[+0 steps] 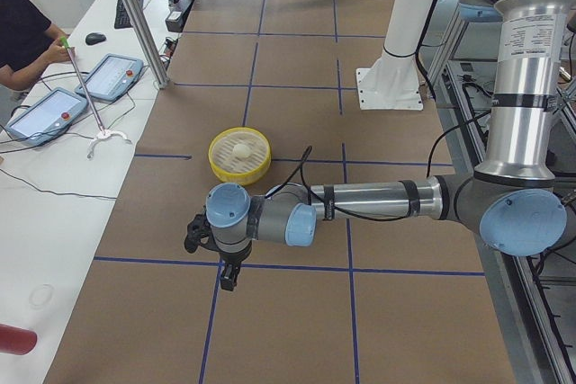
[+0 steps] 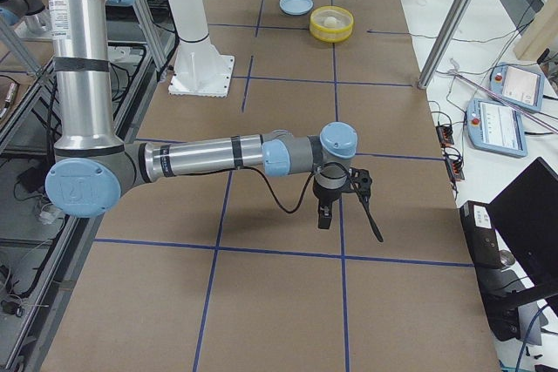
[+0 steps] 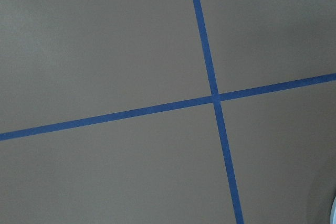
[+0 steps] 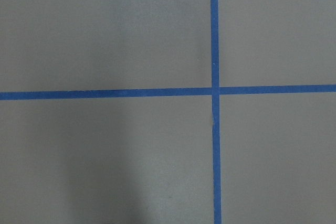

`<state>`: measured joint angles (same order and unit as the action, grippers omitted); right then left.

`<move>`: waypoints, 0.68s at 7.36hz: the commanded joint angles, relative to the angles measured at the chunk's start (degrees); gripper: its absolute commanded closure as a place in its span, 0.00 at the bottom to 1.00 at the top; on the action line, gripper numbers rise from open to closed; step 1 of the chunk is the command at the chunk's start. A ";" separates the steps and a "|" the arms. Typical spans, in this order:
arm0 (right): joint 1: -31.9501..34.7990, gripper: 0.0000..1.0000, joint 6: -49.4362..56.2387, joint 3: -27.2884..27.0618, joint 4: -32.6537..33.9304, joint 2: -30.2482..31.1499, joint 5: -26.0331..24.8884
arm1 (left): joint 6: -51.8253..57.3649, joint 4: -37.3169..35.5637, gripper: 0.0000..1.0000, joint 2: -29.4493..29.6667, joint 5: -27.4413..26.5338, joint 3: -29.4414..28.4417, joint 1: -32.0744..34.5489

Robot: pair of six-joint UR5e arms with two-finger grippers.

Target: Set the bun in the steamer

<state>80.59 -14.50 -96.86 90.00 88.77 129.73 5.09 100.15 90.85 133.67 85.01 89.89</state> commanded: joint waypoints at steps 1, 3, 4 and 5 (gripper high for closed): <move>0.00 0.00 0.00 0.00 0.00 0.00 0.00 | 0.01 -4.77 0.00 -0.06 0.10 0.68 0.02; 0.00 0.00 0.00 0.00 0.00 0.00 0.00 | 0.09 -7.69 0.00 0.12 0.36 0.77 0.02; 0.00 0.00 0.00 0.00 0.00 0.00 0.00 | 0.09 -7.69 0.00 0.03 0.45 0.94 0.02; 0.00 0.00 0.00 0.00 0.00 0.00 0.00 | 0.09 -7.61 0.00 0.03 0.45 0.94 -0.06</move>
<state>80.58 -14.50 -96.86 90.00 88.77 129.73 5.18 92.71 90.90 134.06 85.88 89.90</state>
